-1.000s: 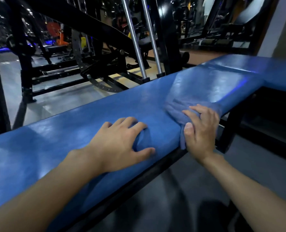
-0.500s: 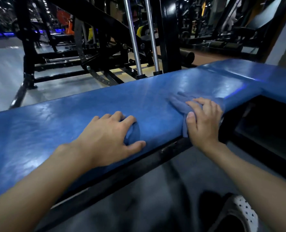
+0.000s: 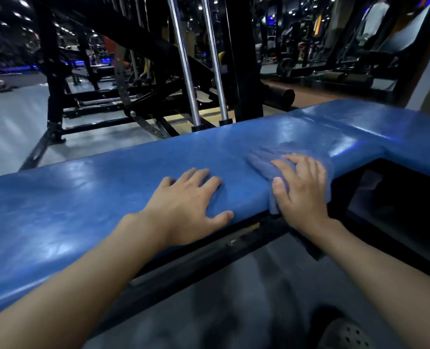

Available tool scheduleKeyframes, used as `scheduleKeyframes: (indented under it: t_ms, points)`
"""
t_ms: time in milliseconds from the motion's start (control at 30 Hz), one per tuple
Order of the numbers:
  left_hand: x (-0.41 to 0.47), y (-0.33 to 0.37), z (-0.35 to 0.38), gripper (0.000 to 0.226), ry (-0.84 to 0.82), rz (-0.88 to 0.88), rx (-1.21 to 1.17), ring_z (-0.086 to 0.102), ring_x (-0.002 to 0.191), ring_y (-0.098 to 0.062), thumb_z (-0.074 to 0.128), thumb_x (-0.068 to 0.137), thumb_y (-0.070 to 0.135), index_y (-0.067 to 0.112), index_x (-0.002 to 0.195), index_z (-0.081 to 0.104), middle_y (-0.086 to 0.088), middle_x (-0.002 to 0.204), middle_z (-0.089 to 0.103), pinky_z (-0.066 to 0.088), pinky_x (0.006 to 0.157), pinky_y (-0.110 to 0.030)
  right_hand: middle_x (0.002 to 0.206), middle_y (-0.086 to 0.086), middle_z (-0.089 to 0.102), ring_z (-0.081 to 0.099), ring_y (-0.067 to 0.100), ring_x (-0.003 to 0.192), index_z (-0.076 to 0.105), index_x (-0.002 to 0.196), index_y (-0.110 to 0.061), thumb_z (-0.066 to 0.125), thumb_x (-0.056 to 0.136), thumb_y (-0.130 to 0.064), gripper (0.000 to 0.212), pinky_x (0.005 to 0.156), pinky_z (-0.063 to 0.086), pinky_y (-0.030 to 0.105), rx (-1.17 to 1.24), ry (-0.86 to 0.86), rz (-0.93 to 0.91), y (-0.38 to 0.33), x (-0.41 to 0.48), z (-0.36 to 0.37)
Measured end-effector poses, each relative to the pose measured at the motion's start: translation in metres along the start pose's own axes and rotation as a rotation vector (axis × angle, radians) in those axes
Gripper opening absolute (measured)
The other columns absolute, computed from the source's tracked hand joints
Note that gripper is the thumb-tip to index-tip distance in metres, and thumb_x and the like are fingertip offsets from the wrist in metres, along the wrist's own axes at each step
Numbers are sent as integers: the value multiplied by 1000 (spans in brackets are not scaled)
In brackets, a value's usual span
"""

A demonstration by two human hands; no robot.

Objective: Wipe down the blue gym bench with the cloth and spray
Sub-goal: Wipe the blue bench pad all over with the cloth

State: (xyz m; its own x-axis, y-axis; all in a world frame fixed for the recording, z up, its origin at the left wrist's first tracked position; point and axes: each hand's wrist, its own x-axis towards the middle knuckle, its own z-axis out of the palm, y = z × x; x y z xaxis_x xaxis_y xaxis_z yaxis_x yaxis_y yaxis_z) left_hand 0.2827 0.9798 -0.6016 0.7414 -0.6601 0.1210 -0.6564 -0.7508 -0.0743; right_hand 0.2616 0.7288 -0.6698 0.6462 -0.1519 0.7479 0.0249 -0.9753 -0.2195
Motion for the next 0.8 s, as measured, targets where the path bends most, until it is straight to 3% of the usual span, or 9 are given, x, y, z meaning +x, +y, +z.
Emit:
scheduleKeyframes:
  t_ms: [167, 267, 367, 567, 633, 733, 800]
  points:
    - [45, 28, 7, 69, 49, 66, -18, 24, 143, -17, 33, 89, 72, 31, 144, 29, 3, 154, 29, 28, 110, -45, 121, 14, 57, 48, 38, 122, 66, 112, -11, 43, 88, -34, 40, 106, 28, 59, 0, 184, 198, 0, 2, 13]
    - [66, 39, 10, 71, 58, 108, -3, 30, 139, -20, 30, 84, 73, 29, 140, 34, 0, 148, 35, 30, 107, -47, 123, 13, 57, 46, 36, 123, 67, 113, -12, 41, 89, -34, 42, 105, 27, 59, 16, 184, 52, -1, -7, 16]
    - [76, 46, 7, 74, 43, 125, 28, 40, 129, -23, 26, 79, 74, 29, 138, 36, 1, 139, 44, 35, 102, -45, 120, 16, 58, 51, 38, 115, 66, 115, -9, 38, 91, -35, 45, 102, 30, 52, 23, 106, -91, 42, 5, 7]
    - [85, 57, -9, 63, 20, 84, 87, 48, 108, -30, 34, 88, 72, 28, 133, 37, -4, 119, 48, 39, 92, -43, 120, 16, 56, 45, 34, 118, 64, 114, -10, 39, 90, -36, 44, 103, 31, 53, -42, 119, 242, 80, 25, 3]
    - [95, 63, -11, 63, 22, 81, 54, 47, 111, -30, 34, 89, 72, 28, 134, 37, -5, 122, 46, 37, 94, -44, 124, 15, 53, 40, 32, 124, 63, 117, -11, 41, 90, -37, 44, 105, 29, 58, -56, 99, 211, 73, 20, 3]
    - [114, 77, -6, 68, -8, 89, -54, 36, 133, -28, 34, 88, 72, 29, 140, 35, -3, 145, 39, 32, 105, -49, 128, 12, 48, 37, 31, 129, 58, 124, -13, 37, 93, -40, 46, 107, 25, 57, -46, 10, 89, 83, 14, -4]
    - [126, 87, -2, 70, -22, 83, -68, 37, 134, -28, 33, 88, 72, 29, 143, 34, -1, 147, 40, 31, 106, -49, 128, 12, 47, 38, 32, 128, 56, 126, -14, 34, 94, -40, 47, 107, 26, 56, -43, -15, 25, 100, 16, -8]
